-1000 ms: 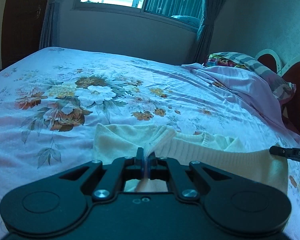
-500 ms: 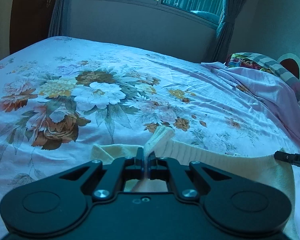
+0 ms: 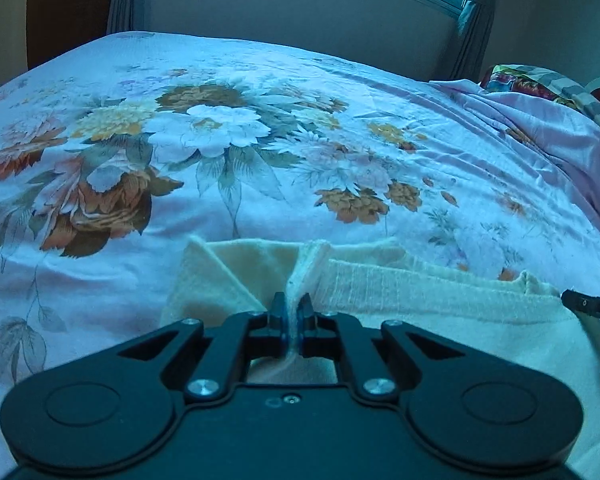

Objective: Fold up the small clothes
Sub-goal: 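Lift the held hem with both grippers and fold it over toward the collar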

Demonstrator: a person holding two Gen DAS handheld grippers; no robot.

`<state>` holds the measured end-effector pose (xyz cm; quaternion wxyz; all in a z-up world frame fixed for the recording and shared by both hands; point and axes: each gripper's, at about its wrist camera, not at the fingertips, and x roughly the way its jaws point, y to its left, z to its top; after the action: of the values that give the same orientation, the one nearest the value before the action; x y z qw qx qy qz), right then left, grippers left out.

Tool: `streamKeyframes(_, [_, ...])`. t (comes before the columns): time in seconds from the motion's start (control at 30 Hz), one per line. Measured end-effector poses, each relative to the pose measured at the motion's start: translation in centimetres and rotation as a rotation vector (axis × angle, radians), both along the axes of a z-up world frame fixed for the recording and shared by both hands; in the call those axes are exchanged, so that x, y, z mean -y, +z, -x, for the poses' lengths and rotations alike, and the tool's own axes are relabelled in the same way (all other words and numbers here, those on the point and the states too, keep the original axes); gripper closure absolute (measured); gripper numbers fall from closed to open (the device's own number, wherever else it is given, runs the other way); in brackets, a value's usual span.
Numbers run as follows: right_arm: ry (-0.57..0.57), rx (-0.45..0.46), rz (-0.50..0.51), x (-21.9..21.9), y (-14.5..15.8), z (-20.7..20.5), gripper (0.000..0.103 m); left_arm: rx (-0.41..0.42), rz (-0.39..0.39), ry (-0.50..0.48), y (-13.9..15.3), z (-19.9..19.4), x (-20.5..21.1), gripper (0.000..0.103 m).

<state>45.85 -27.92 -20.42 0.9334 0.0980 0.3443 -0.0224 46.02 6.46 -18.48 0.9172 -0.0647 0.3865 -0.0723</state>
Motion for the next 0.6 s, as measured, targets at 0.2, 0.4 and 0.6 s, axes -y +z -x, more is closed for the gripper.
streamKeyframes(0.2, [-0.017,-0.014,-0.051,0.7,1.0,1.0,0.098,-0.086,0.163,0.046,0.6,-0.2,-2.4,0.09])
streamKeyframes(0.4, [0.034,-0.054,-0.181,2.0,1.6,3.7,0.098,-0.179,0.312,0.033,0.2,1.1,-4.8,0.089])
streamKeyframes(0.6, [0.068,-0.086,-0.243,3.0,1.9,6.7,0.098,-0.249,0.401,-0.002,-0.3,4.0,-6.7,0.089])
